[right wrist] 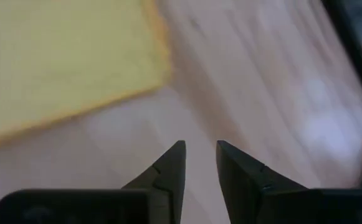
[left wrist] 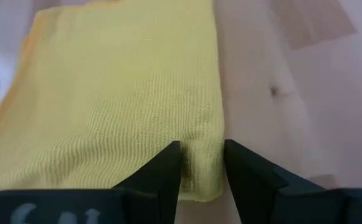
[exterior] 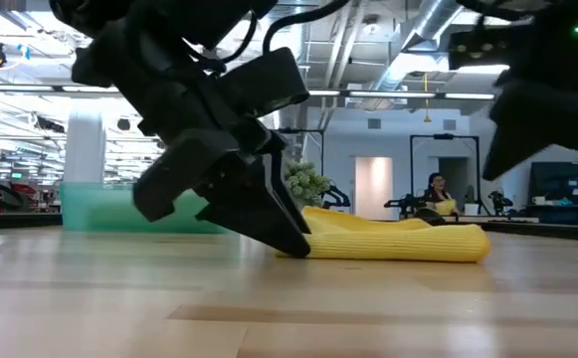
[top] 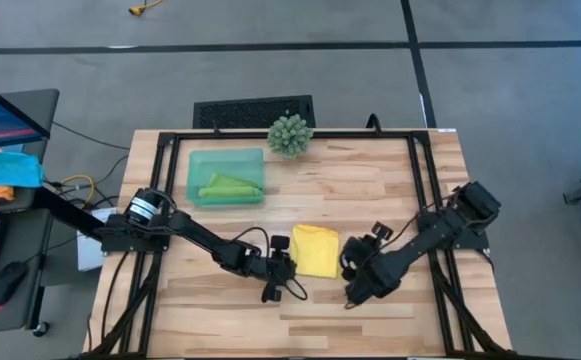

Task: Roll microfiber towels into tight, uniform cylinder then place into a basket
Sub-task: Fold the yellow towel

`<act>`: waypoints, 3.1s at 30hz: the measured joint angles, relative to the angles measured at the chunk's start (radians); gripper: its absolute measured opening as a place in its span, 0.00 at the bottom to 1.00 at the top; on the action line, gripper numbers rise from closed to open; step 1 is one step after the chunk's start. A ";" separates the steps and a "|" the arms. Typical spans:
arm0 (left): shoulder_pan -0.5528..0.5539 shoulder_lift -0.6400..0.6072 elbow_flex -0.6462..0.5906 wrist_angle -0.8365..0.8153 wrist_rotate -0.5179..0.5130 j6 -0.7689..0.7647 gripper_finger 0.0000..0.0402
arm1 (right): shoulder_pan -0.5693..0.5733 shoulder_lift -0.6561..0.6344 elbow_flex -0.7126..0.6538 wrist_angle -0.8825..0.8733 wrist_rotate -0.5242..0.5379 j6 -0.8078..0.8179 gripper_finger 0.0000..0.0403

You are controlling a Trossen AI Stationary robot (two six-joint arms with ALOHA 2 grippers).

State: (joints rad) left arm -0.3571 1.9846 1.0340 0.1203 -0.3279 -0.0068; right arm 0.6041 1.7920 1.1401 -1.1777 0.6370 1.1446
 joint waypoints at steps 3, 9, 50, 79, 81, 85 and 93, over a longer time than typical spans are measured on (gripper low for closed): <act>-0.006 0.000 0.000 -0.002 0.000 -0.031 0.29 | 0.050 -0.001 -0.023 0.085 0.026 -0.015 0.27; -0.011 -0.001 0.002 0.002 0.034 -0.092 0.29 | 0.143 -0.002 -0.104 0.444 0.045 -0.297 0.27; -0.012 -0.005 0.006 -0.041 0.080 -0.138 0.29 | -0.085 0.119 -0.160 1.020 -0.232 -0.726 0.27; -0.048 -0.109 0.005 -0.032 -0.213 0.036 0.29 | -0.063 0.111 -0.165 1.035 -0.245 -0.707 0.27; -0.020 -0.085 0.004 -0.005 -0.193 0.055 0.29 | -0.063 0.111 -0.165 1.037 -0.245 -0.707 0.27; 0.050 -0.042 0.004 0.025 -0.130 0.031 0.29 | -0.063 0.111 -0.165 1.041 -0.245 -0.708 0.27; 0.119 -0.006 0.004 -0.019 -0.045 -0.027 0.29 | -0.063 0.112 -0.165 1.041 -0.247 -0.708 0.27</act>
State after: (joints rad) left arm -0.2379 1.9786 1.0377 0.1009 -0.3732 -0.0340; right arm 0.5411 1.9038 0.9749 -0.1364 0.3904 0.4366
